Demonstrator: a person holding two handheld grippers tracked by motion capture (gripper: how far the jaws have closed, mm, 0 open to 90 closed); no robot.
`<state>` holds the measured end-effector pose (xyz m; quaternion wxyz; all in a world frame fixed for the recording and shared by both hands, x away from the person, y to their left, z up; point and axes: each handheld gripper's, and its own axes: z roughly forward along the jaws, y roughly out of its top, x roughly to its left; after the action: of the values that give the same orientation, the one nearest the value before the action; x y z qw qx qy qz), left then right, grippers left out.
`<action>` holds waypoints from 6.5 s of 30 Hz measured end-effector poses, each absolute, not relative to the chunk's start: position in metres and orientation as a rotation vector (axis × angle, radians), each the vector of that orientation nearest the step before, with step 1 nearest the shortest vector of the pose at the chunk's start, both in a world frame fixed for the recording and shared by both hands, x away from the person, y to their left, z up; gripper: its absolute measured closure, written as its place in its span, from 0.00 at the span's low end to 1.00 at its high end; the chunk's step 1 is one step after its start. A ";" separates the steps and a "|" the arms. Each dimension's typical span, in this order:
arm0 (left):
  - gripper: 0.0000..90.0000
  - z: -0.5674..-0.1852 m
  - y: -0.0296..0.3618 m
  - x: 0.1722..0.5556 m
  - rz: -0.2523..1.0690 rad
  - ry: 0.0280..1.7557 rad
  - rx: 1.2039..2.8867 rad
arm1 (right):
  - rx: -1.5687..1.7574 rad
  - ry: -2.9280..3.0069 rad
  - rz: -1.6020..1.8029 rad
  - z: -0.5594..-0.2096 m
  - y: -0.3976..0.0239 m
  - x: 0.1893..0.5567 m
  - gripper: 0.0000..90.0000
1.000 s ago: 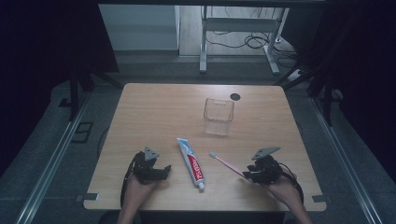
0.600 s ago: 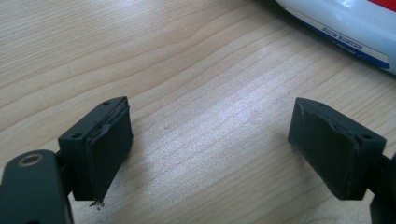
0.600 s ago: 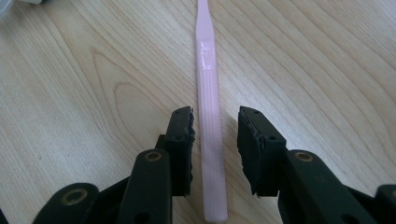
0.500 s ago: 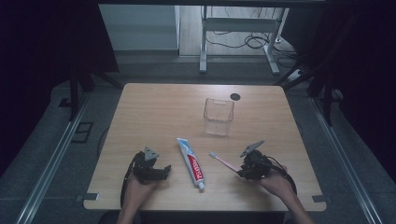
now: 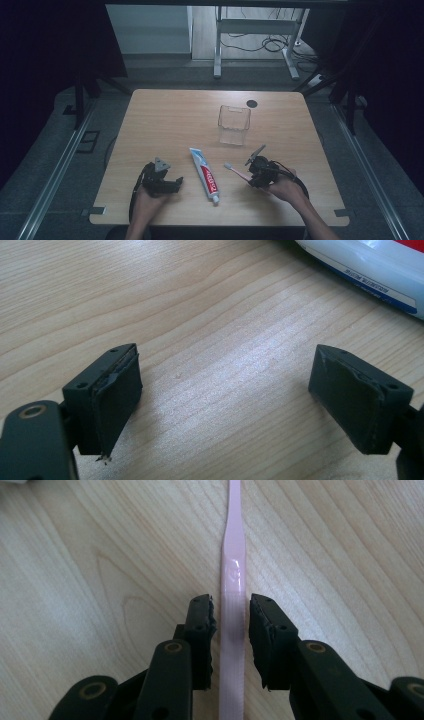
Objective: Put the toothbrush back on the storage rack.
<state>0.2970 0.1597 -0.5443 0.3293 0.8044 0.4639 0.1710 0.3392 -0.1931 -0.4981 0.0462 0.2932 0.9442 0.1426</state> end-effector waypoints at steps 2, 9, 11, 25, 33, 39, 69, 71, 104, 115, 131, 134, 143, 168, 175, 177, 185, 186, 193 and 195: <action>0.15 -0.544 0.160 0.297 0.448 1.214 2.105 | 0.894 2.885 0.421 -0.498 -0.192 0.340 0.79; 0.15 -0.544 0.160 0.297 0.447 1.214 2.105 | 0.868 2.898 0.338 -0.497 -0.177 0.347 0.81; 0.15 -0.544 0.160 0.297 0.447 1.213 2.106 | 0.866 2.898 0.316 -0.497 -0.173 0.349 0.82; 0.15 -0.544 0.160 0.297 0.448 1.213 2.107 | 0.853 2.918 0.219 -0.500 -0.158 0.359 0.86; 0.15 -0.544 0.160 0.297 0.448 1.213 2.107 | 0.876 2.928 0.210 -0.499 -0.158 0.362 0.87; 0.15 -0.544 0.160 0.297 0.448 1.213 2.107 | 0.894 2.925 0.262 -0.492 -0.164 0.361 0.87; 0.15 -0.544 0.159 0.297 0.448 1.216 2.101 | 0.964 2.832 0.537 -0.442 -0.188 0.364 0.87; 0.15 -0.544 0.159 0.297 0.448 1.216 2.100 | 0.967 2.823 0.558 -0.438 -0.190 0.365 0.87; 0.15 -0.544 0.160 0.297 0.450 1.213 2.104 | 1.053 2.605 0.816 -0.385 -0.205 0.397 0.87; 0.15 -0.544 0.160 0.297 0.450 1.213 2.104 | 1.063 2.549 0.857 -0.382 -0.201 0.414 0.87; 0.15 -0.544 0.160 0.297 0.449 1.213 2.108 | 1.062 2.499 0.868 -0.380 -0.191 0.435 0.87; 0.15 -0.544 0.160 0.297 0.449 1.215 2.103 | 1.054 2.497 0.873 -0.379 -0.189 0.440 0.87; 0.15 -0.544 0.160 0.297 0.450 1.212 2.107 | 1.038 2.479 0.873 -0.372 -0.180 0.453 0.87; 0.15 -0.544 0.160 0.297 0.450 1.211 2.108 | 1.066 2.427 0.967 -0.371 -0.161 0.483 0.87; 0.15 -0.544 0.160 0.297 0.449 1.211 2.108 | 1.079 2.410 0.981 -0.372 -0.158 0.490 0.87; 0.15 -0.544 0.160 0.297 0.449 1.213 2.106 | 1.079 2.407 0.981 -0.373 -0.157 0.492 0.87; 0.15 -0.544 0.160 0.297 0.448 1.212 2.110 | 1.081 2.399 0.982 -0.379 -0.152 0.498 0.87; 0.15 -0.544 0.160 0.297 0.447 1.212 2.110 | 1.081 2.402 0.985 -0.380 -0.152 0.499 0.87; 0.15 -0.544 0.160 0.297 0.447 1.212 2.108 | 1.075 2.401 0.984 -0.391 -0.151 0.503 0.87; 0.15 -0.544 0.160 0.297 0.447 1.212 2.108 | 1.070 2.407 0.981 -0.393 -0.151 0.503 0.87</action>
<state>0.2972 0.1600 -0.5443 0.3285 0.8052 0.4632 0.1708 0.5031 -0.1510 -0.3935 0.1648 0.3754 0.8446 0.3444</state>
